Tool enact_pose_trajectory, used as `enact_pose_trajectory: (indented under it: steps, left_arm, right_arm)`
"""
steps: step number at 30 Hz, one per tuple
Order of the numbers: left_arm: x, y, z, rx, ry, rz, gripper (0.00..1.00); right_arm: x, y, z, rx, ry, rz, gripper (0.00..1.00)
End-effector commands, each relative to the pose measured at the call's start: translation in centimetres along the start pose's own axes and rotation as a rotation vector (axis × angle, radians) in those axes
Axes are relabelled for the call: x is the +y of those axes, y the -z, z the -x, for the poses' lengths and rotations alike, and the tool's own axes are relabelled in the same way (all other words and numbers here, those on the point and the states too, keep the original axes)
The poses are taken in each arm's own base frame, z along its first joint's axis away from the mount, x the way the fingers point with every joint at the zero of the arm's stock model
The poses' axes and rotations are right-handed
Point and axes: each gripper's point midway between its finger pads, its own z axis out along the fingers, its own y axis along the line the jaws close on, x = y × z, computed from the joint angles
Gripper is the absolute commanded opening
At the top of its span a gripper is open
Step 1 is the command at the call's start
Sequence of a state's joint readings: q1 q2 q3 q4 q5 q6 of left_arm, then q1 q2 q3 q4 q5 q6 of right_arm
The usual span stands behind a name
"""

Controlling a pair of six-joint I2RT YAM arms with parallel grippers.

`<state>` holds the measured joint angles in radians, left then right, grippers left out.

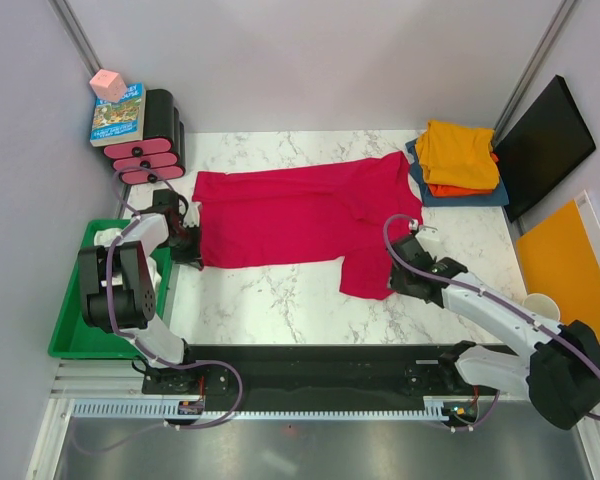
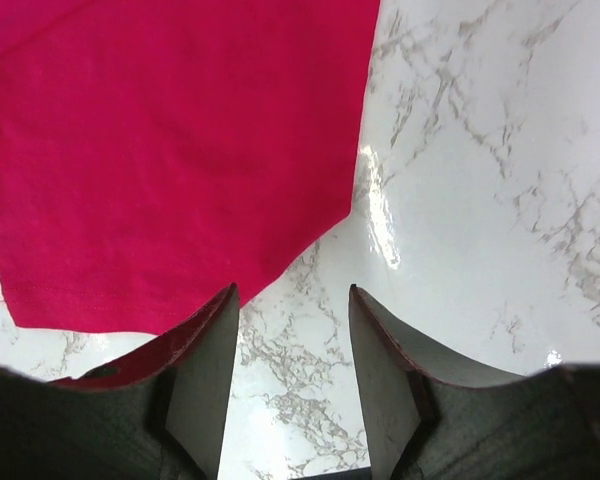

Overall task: Fold and stack the t-shirts
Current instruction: Grap the side of the flattened tshirt closest away from the robot with both arms

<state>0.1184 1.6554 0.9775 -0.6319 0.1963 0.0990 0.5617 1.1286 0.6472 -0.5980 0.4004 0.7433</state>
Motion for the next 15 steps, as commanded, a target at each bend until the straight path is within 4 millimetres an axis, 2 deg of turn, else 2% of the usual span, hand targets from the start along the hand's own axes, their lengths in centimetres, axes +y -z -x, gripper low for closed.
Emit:
enact_pose_trajectory:
  steps: [1, 7, 13, 15]
  left_arm:
    - [-0.5, 1.2, 1.7, -0.055, -0.022, -0.03, 0.02]
    - [-0.4, 1.4, 1.7, -0.059, -0.021, -0.023, 0.02]
    - [-0.3, 1.4, 1.6, -0.058, -0.03, -0.016, 0.02]
    - [-0.3, 1.3, 1.5, -0.056, -0.028, -0.015, 0.02]
  right_arm:
    - [0.0, -0.3, -1.9, 0.06, -0.055, -0.004, 0.56]
    - [0.3, -1.7, -4.3, 0.145, -0.054, -0.01, 0.56]
    - [1.2, -3.6, -5.0, 0.158, -0.067, -0.006, 0.55]
    - [1.7, -4.1, -4.5, 0.136, -0.078, 0.003, 0.52]
